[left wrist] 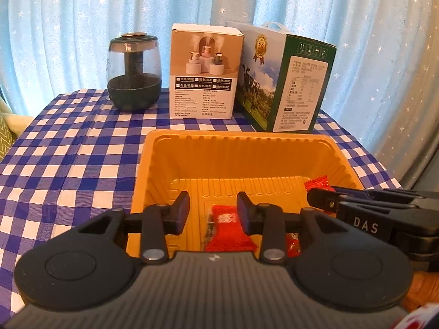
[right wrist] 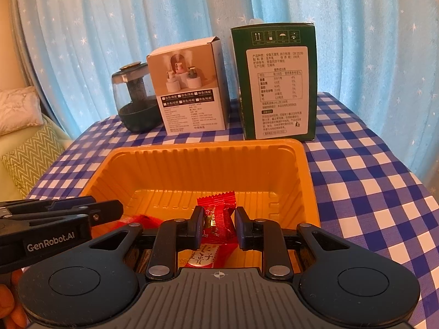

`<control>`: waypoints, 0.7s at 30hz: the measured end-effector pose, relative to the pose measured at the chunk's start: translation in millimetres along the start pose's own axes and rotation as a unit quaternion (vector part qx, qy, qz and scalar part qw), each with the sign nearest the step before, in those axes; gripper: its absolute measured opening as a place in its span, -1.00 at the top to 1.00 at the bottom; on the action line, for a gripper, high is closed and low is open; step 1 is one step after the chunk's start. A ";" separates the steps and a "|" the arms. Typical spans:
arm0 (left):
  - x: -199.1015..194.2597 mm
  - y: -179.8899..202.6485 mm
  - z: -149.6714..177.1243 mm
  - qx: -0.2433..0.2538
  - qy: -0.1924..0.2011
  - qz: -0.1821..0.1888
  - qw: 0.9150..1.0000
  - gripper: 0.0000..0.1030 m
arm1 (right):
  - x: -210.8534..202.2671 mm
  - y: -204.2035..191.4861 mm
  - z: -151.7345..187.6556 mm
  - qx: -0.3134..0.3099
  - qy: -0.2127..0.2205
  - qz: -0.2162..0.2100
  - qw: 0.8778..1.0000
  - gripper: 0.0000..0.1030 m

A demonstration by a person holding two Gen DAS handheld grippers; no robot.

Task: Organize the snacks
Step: 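Lower both held snacks into the tray and open both grippers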

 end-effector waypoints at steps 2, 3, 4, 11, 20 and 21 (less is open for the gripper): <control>-0.7 -1.1 -0.7 -0.002 0.001 -0.001 1.000 0.32 | 0.0 0.0 -0.1 0.000 0.000 0.000 1.000 0.52; -1.1 -1.1 -0.9 -0.002 0.002 -0.001 1.000 0.29 | 0.1 0.0 0.1 -0.001 0.000 0.000 1.000 0.52; -1.5 -1.3 -1.1 -0.002 0.002 -0.001 1.000 0.25 | 0.0 0.2 0.1 -0.001 -0.001 0.000 1.000 0.52; -2.2 -1.4 -0.1 0.004 0.001 -0.005 1.000 0.24 | -0.2 0.5 0.4 -0.002 0.000 0.001 1.000 0.52; -0.9 -0.7 0.7 0.009 0.001 -0.010 1.000 0.22 | -1.3 -1.5 0.3 -0.003 0.004 -0.005 1.000 0.52; -0.9 -0.7 0.8 0.009 0.000 -0.010 1.000 0.22 | -1.6 -1.9 0.1 -0.003 0.006 -0.007 1.000 0.52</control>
Point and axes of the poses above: each gripper's, at about its wrist camera, not at the fingertips, and x roughly the way its jaws point, y to its right, z to its underside, the point moved 7 cm from there along x, roughly the way its jaws point, and after that the axes turned 9 degrees about -y, right-handed, at the moved point
